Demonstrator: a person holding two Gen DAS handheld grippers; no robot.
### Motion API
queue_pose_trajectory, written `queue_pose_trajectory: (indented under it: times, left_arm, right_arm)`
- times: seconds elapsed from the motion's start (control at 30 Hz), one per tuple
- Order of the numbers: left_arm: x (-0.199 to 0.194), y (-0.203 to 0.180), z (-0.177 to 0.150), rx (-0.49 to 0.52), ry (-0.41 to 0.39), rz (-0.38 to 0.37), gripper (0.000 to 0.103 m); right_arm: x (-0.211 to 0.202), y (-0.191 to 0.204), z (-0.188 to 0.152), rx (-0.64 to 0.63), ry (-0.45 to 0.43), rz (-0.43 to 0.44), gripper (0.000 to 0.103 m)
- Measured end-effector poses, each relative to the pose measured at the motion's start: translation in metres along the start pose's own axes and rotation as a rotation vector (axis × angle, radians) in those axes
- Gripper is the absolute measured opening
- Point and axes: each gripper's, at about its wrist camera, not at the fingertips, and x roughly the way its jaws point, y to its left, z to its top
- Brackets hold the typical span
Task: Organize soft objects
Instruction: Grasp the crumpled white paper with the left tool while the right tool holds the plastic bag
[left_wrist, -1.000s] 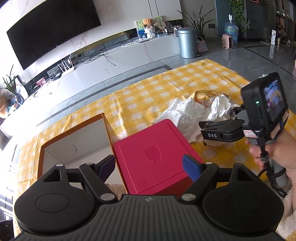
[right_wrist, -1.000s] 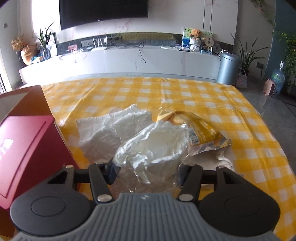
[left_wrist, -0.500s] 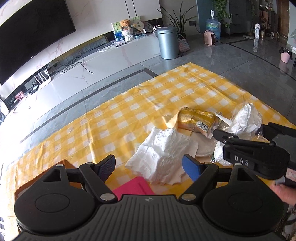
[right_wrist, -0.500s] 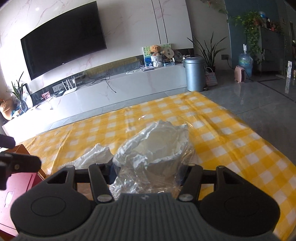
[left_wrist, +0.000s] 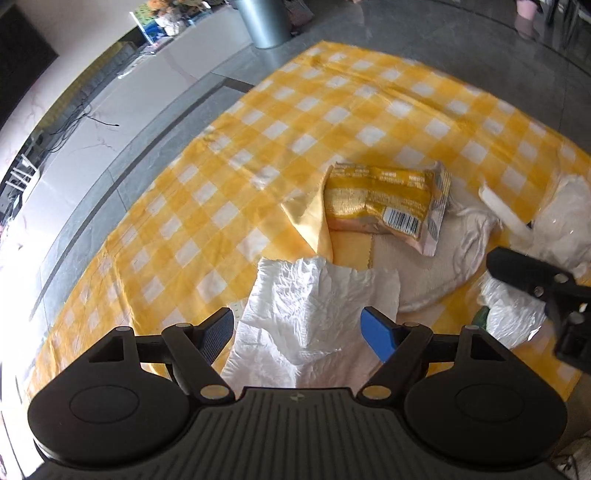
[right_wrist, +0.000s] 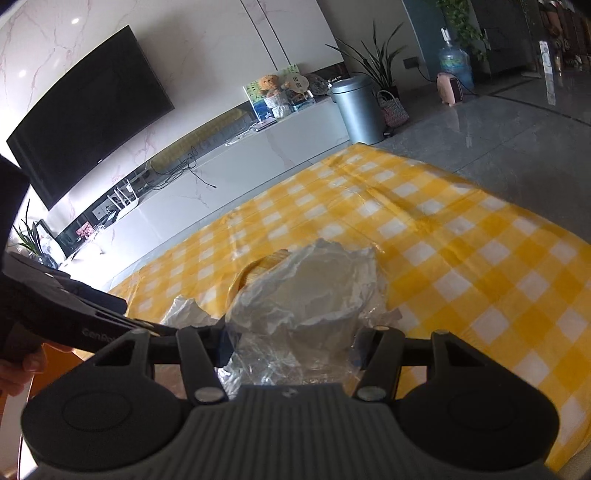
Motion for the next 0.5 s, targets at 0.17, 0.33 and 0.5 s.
queue_pose_trajectory:
  times: [0.17, 0.33, 0.5]
  left_arm:
    - [0.036, -0.003, 0.005, 0.040, 0.115, -0.010, 0.095]
    - [0.062, 0.004, 0.009, -0.044, 0.214, -0.027, 0.094]
    - [0.061, -0.002, 0.008, -0.063, 0.224, -0.053, 0.023]
  right_arm:
    - [0.003, 0.006, 0.000, -0.002, 0.013, 0.023, 0.057]
    - [0.006, 0.005, -0.001, -0.015, 0.031, -0.040, 0.057]
    - [0.004, -0.002, 0.001, 0.012, 0.031, -0.054, 0.057]
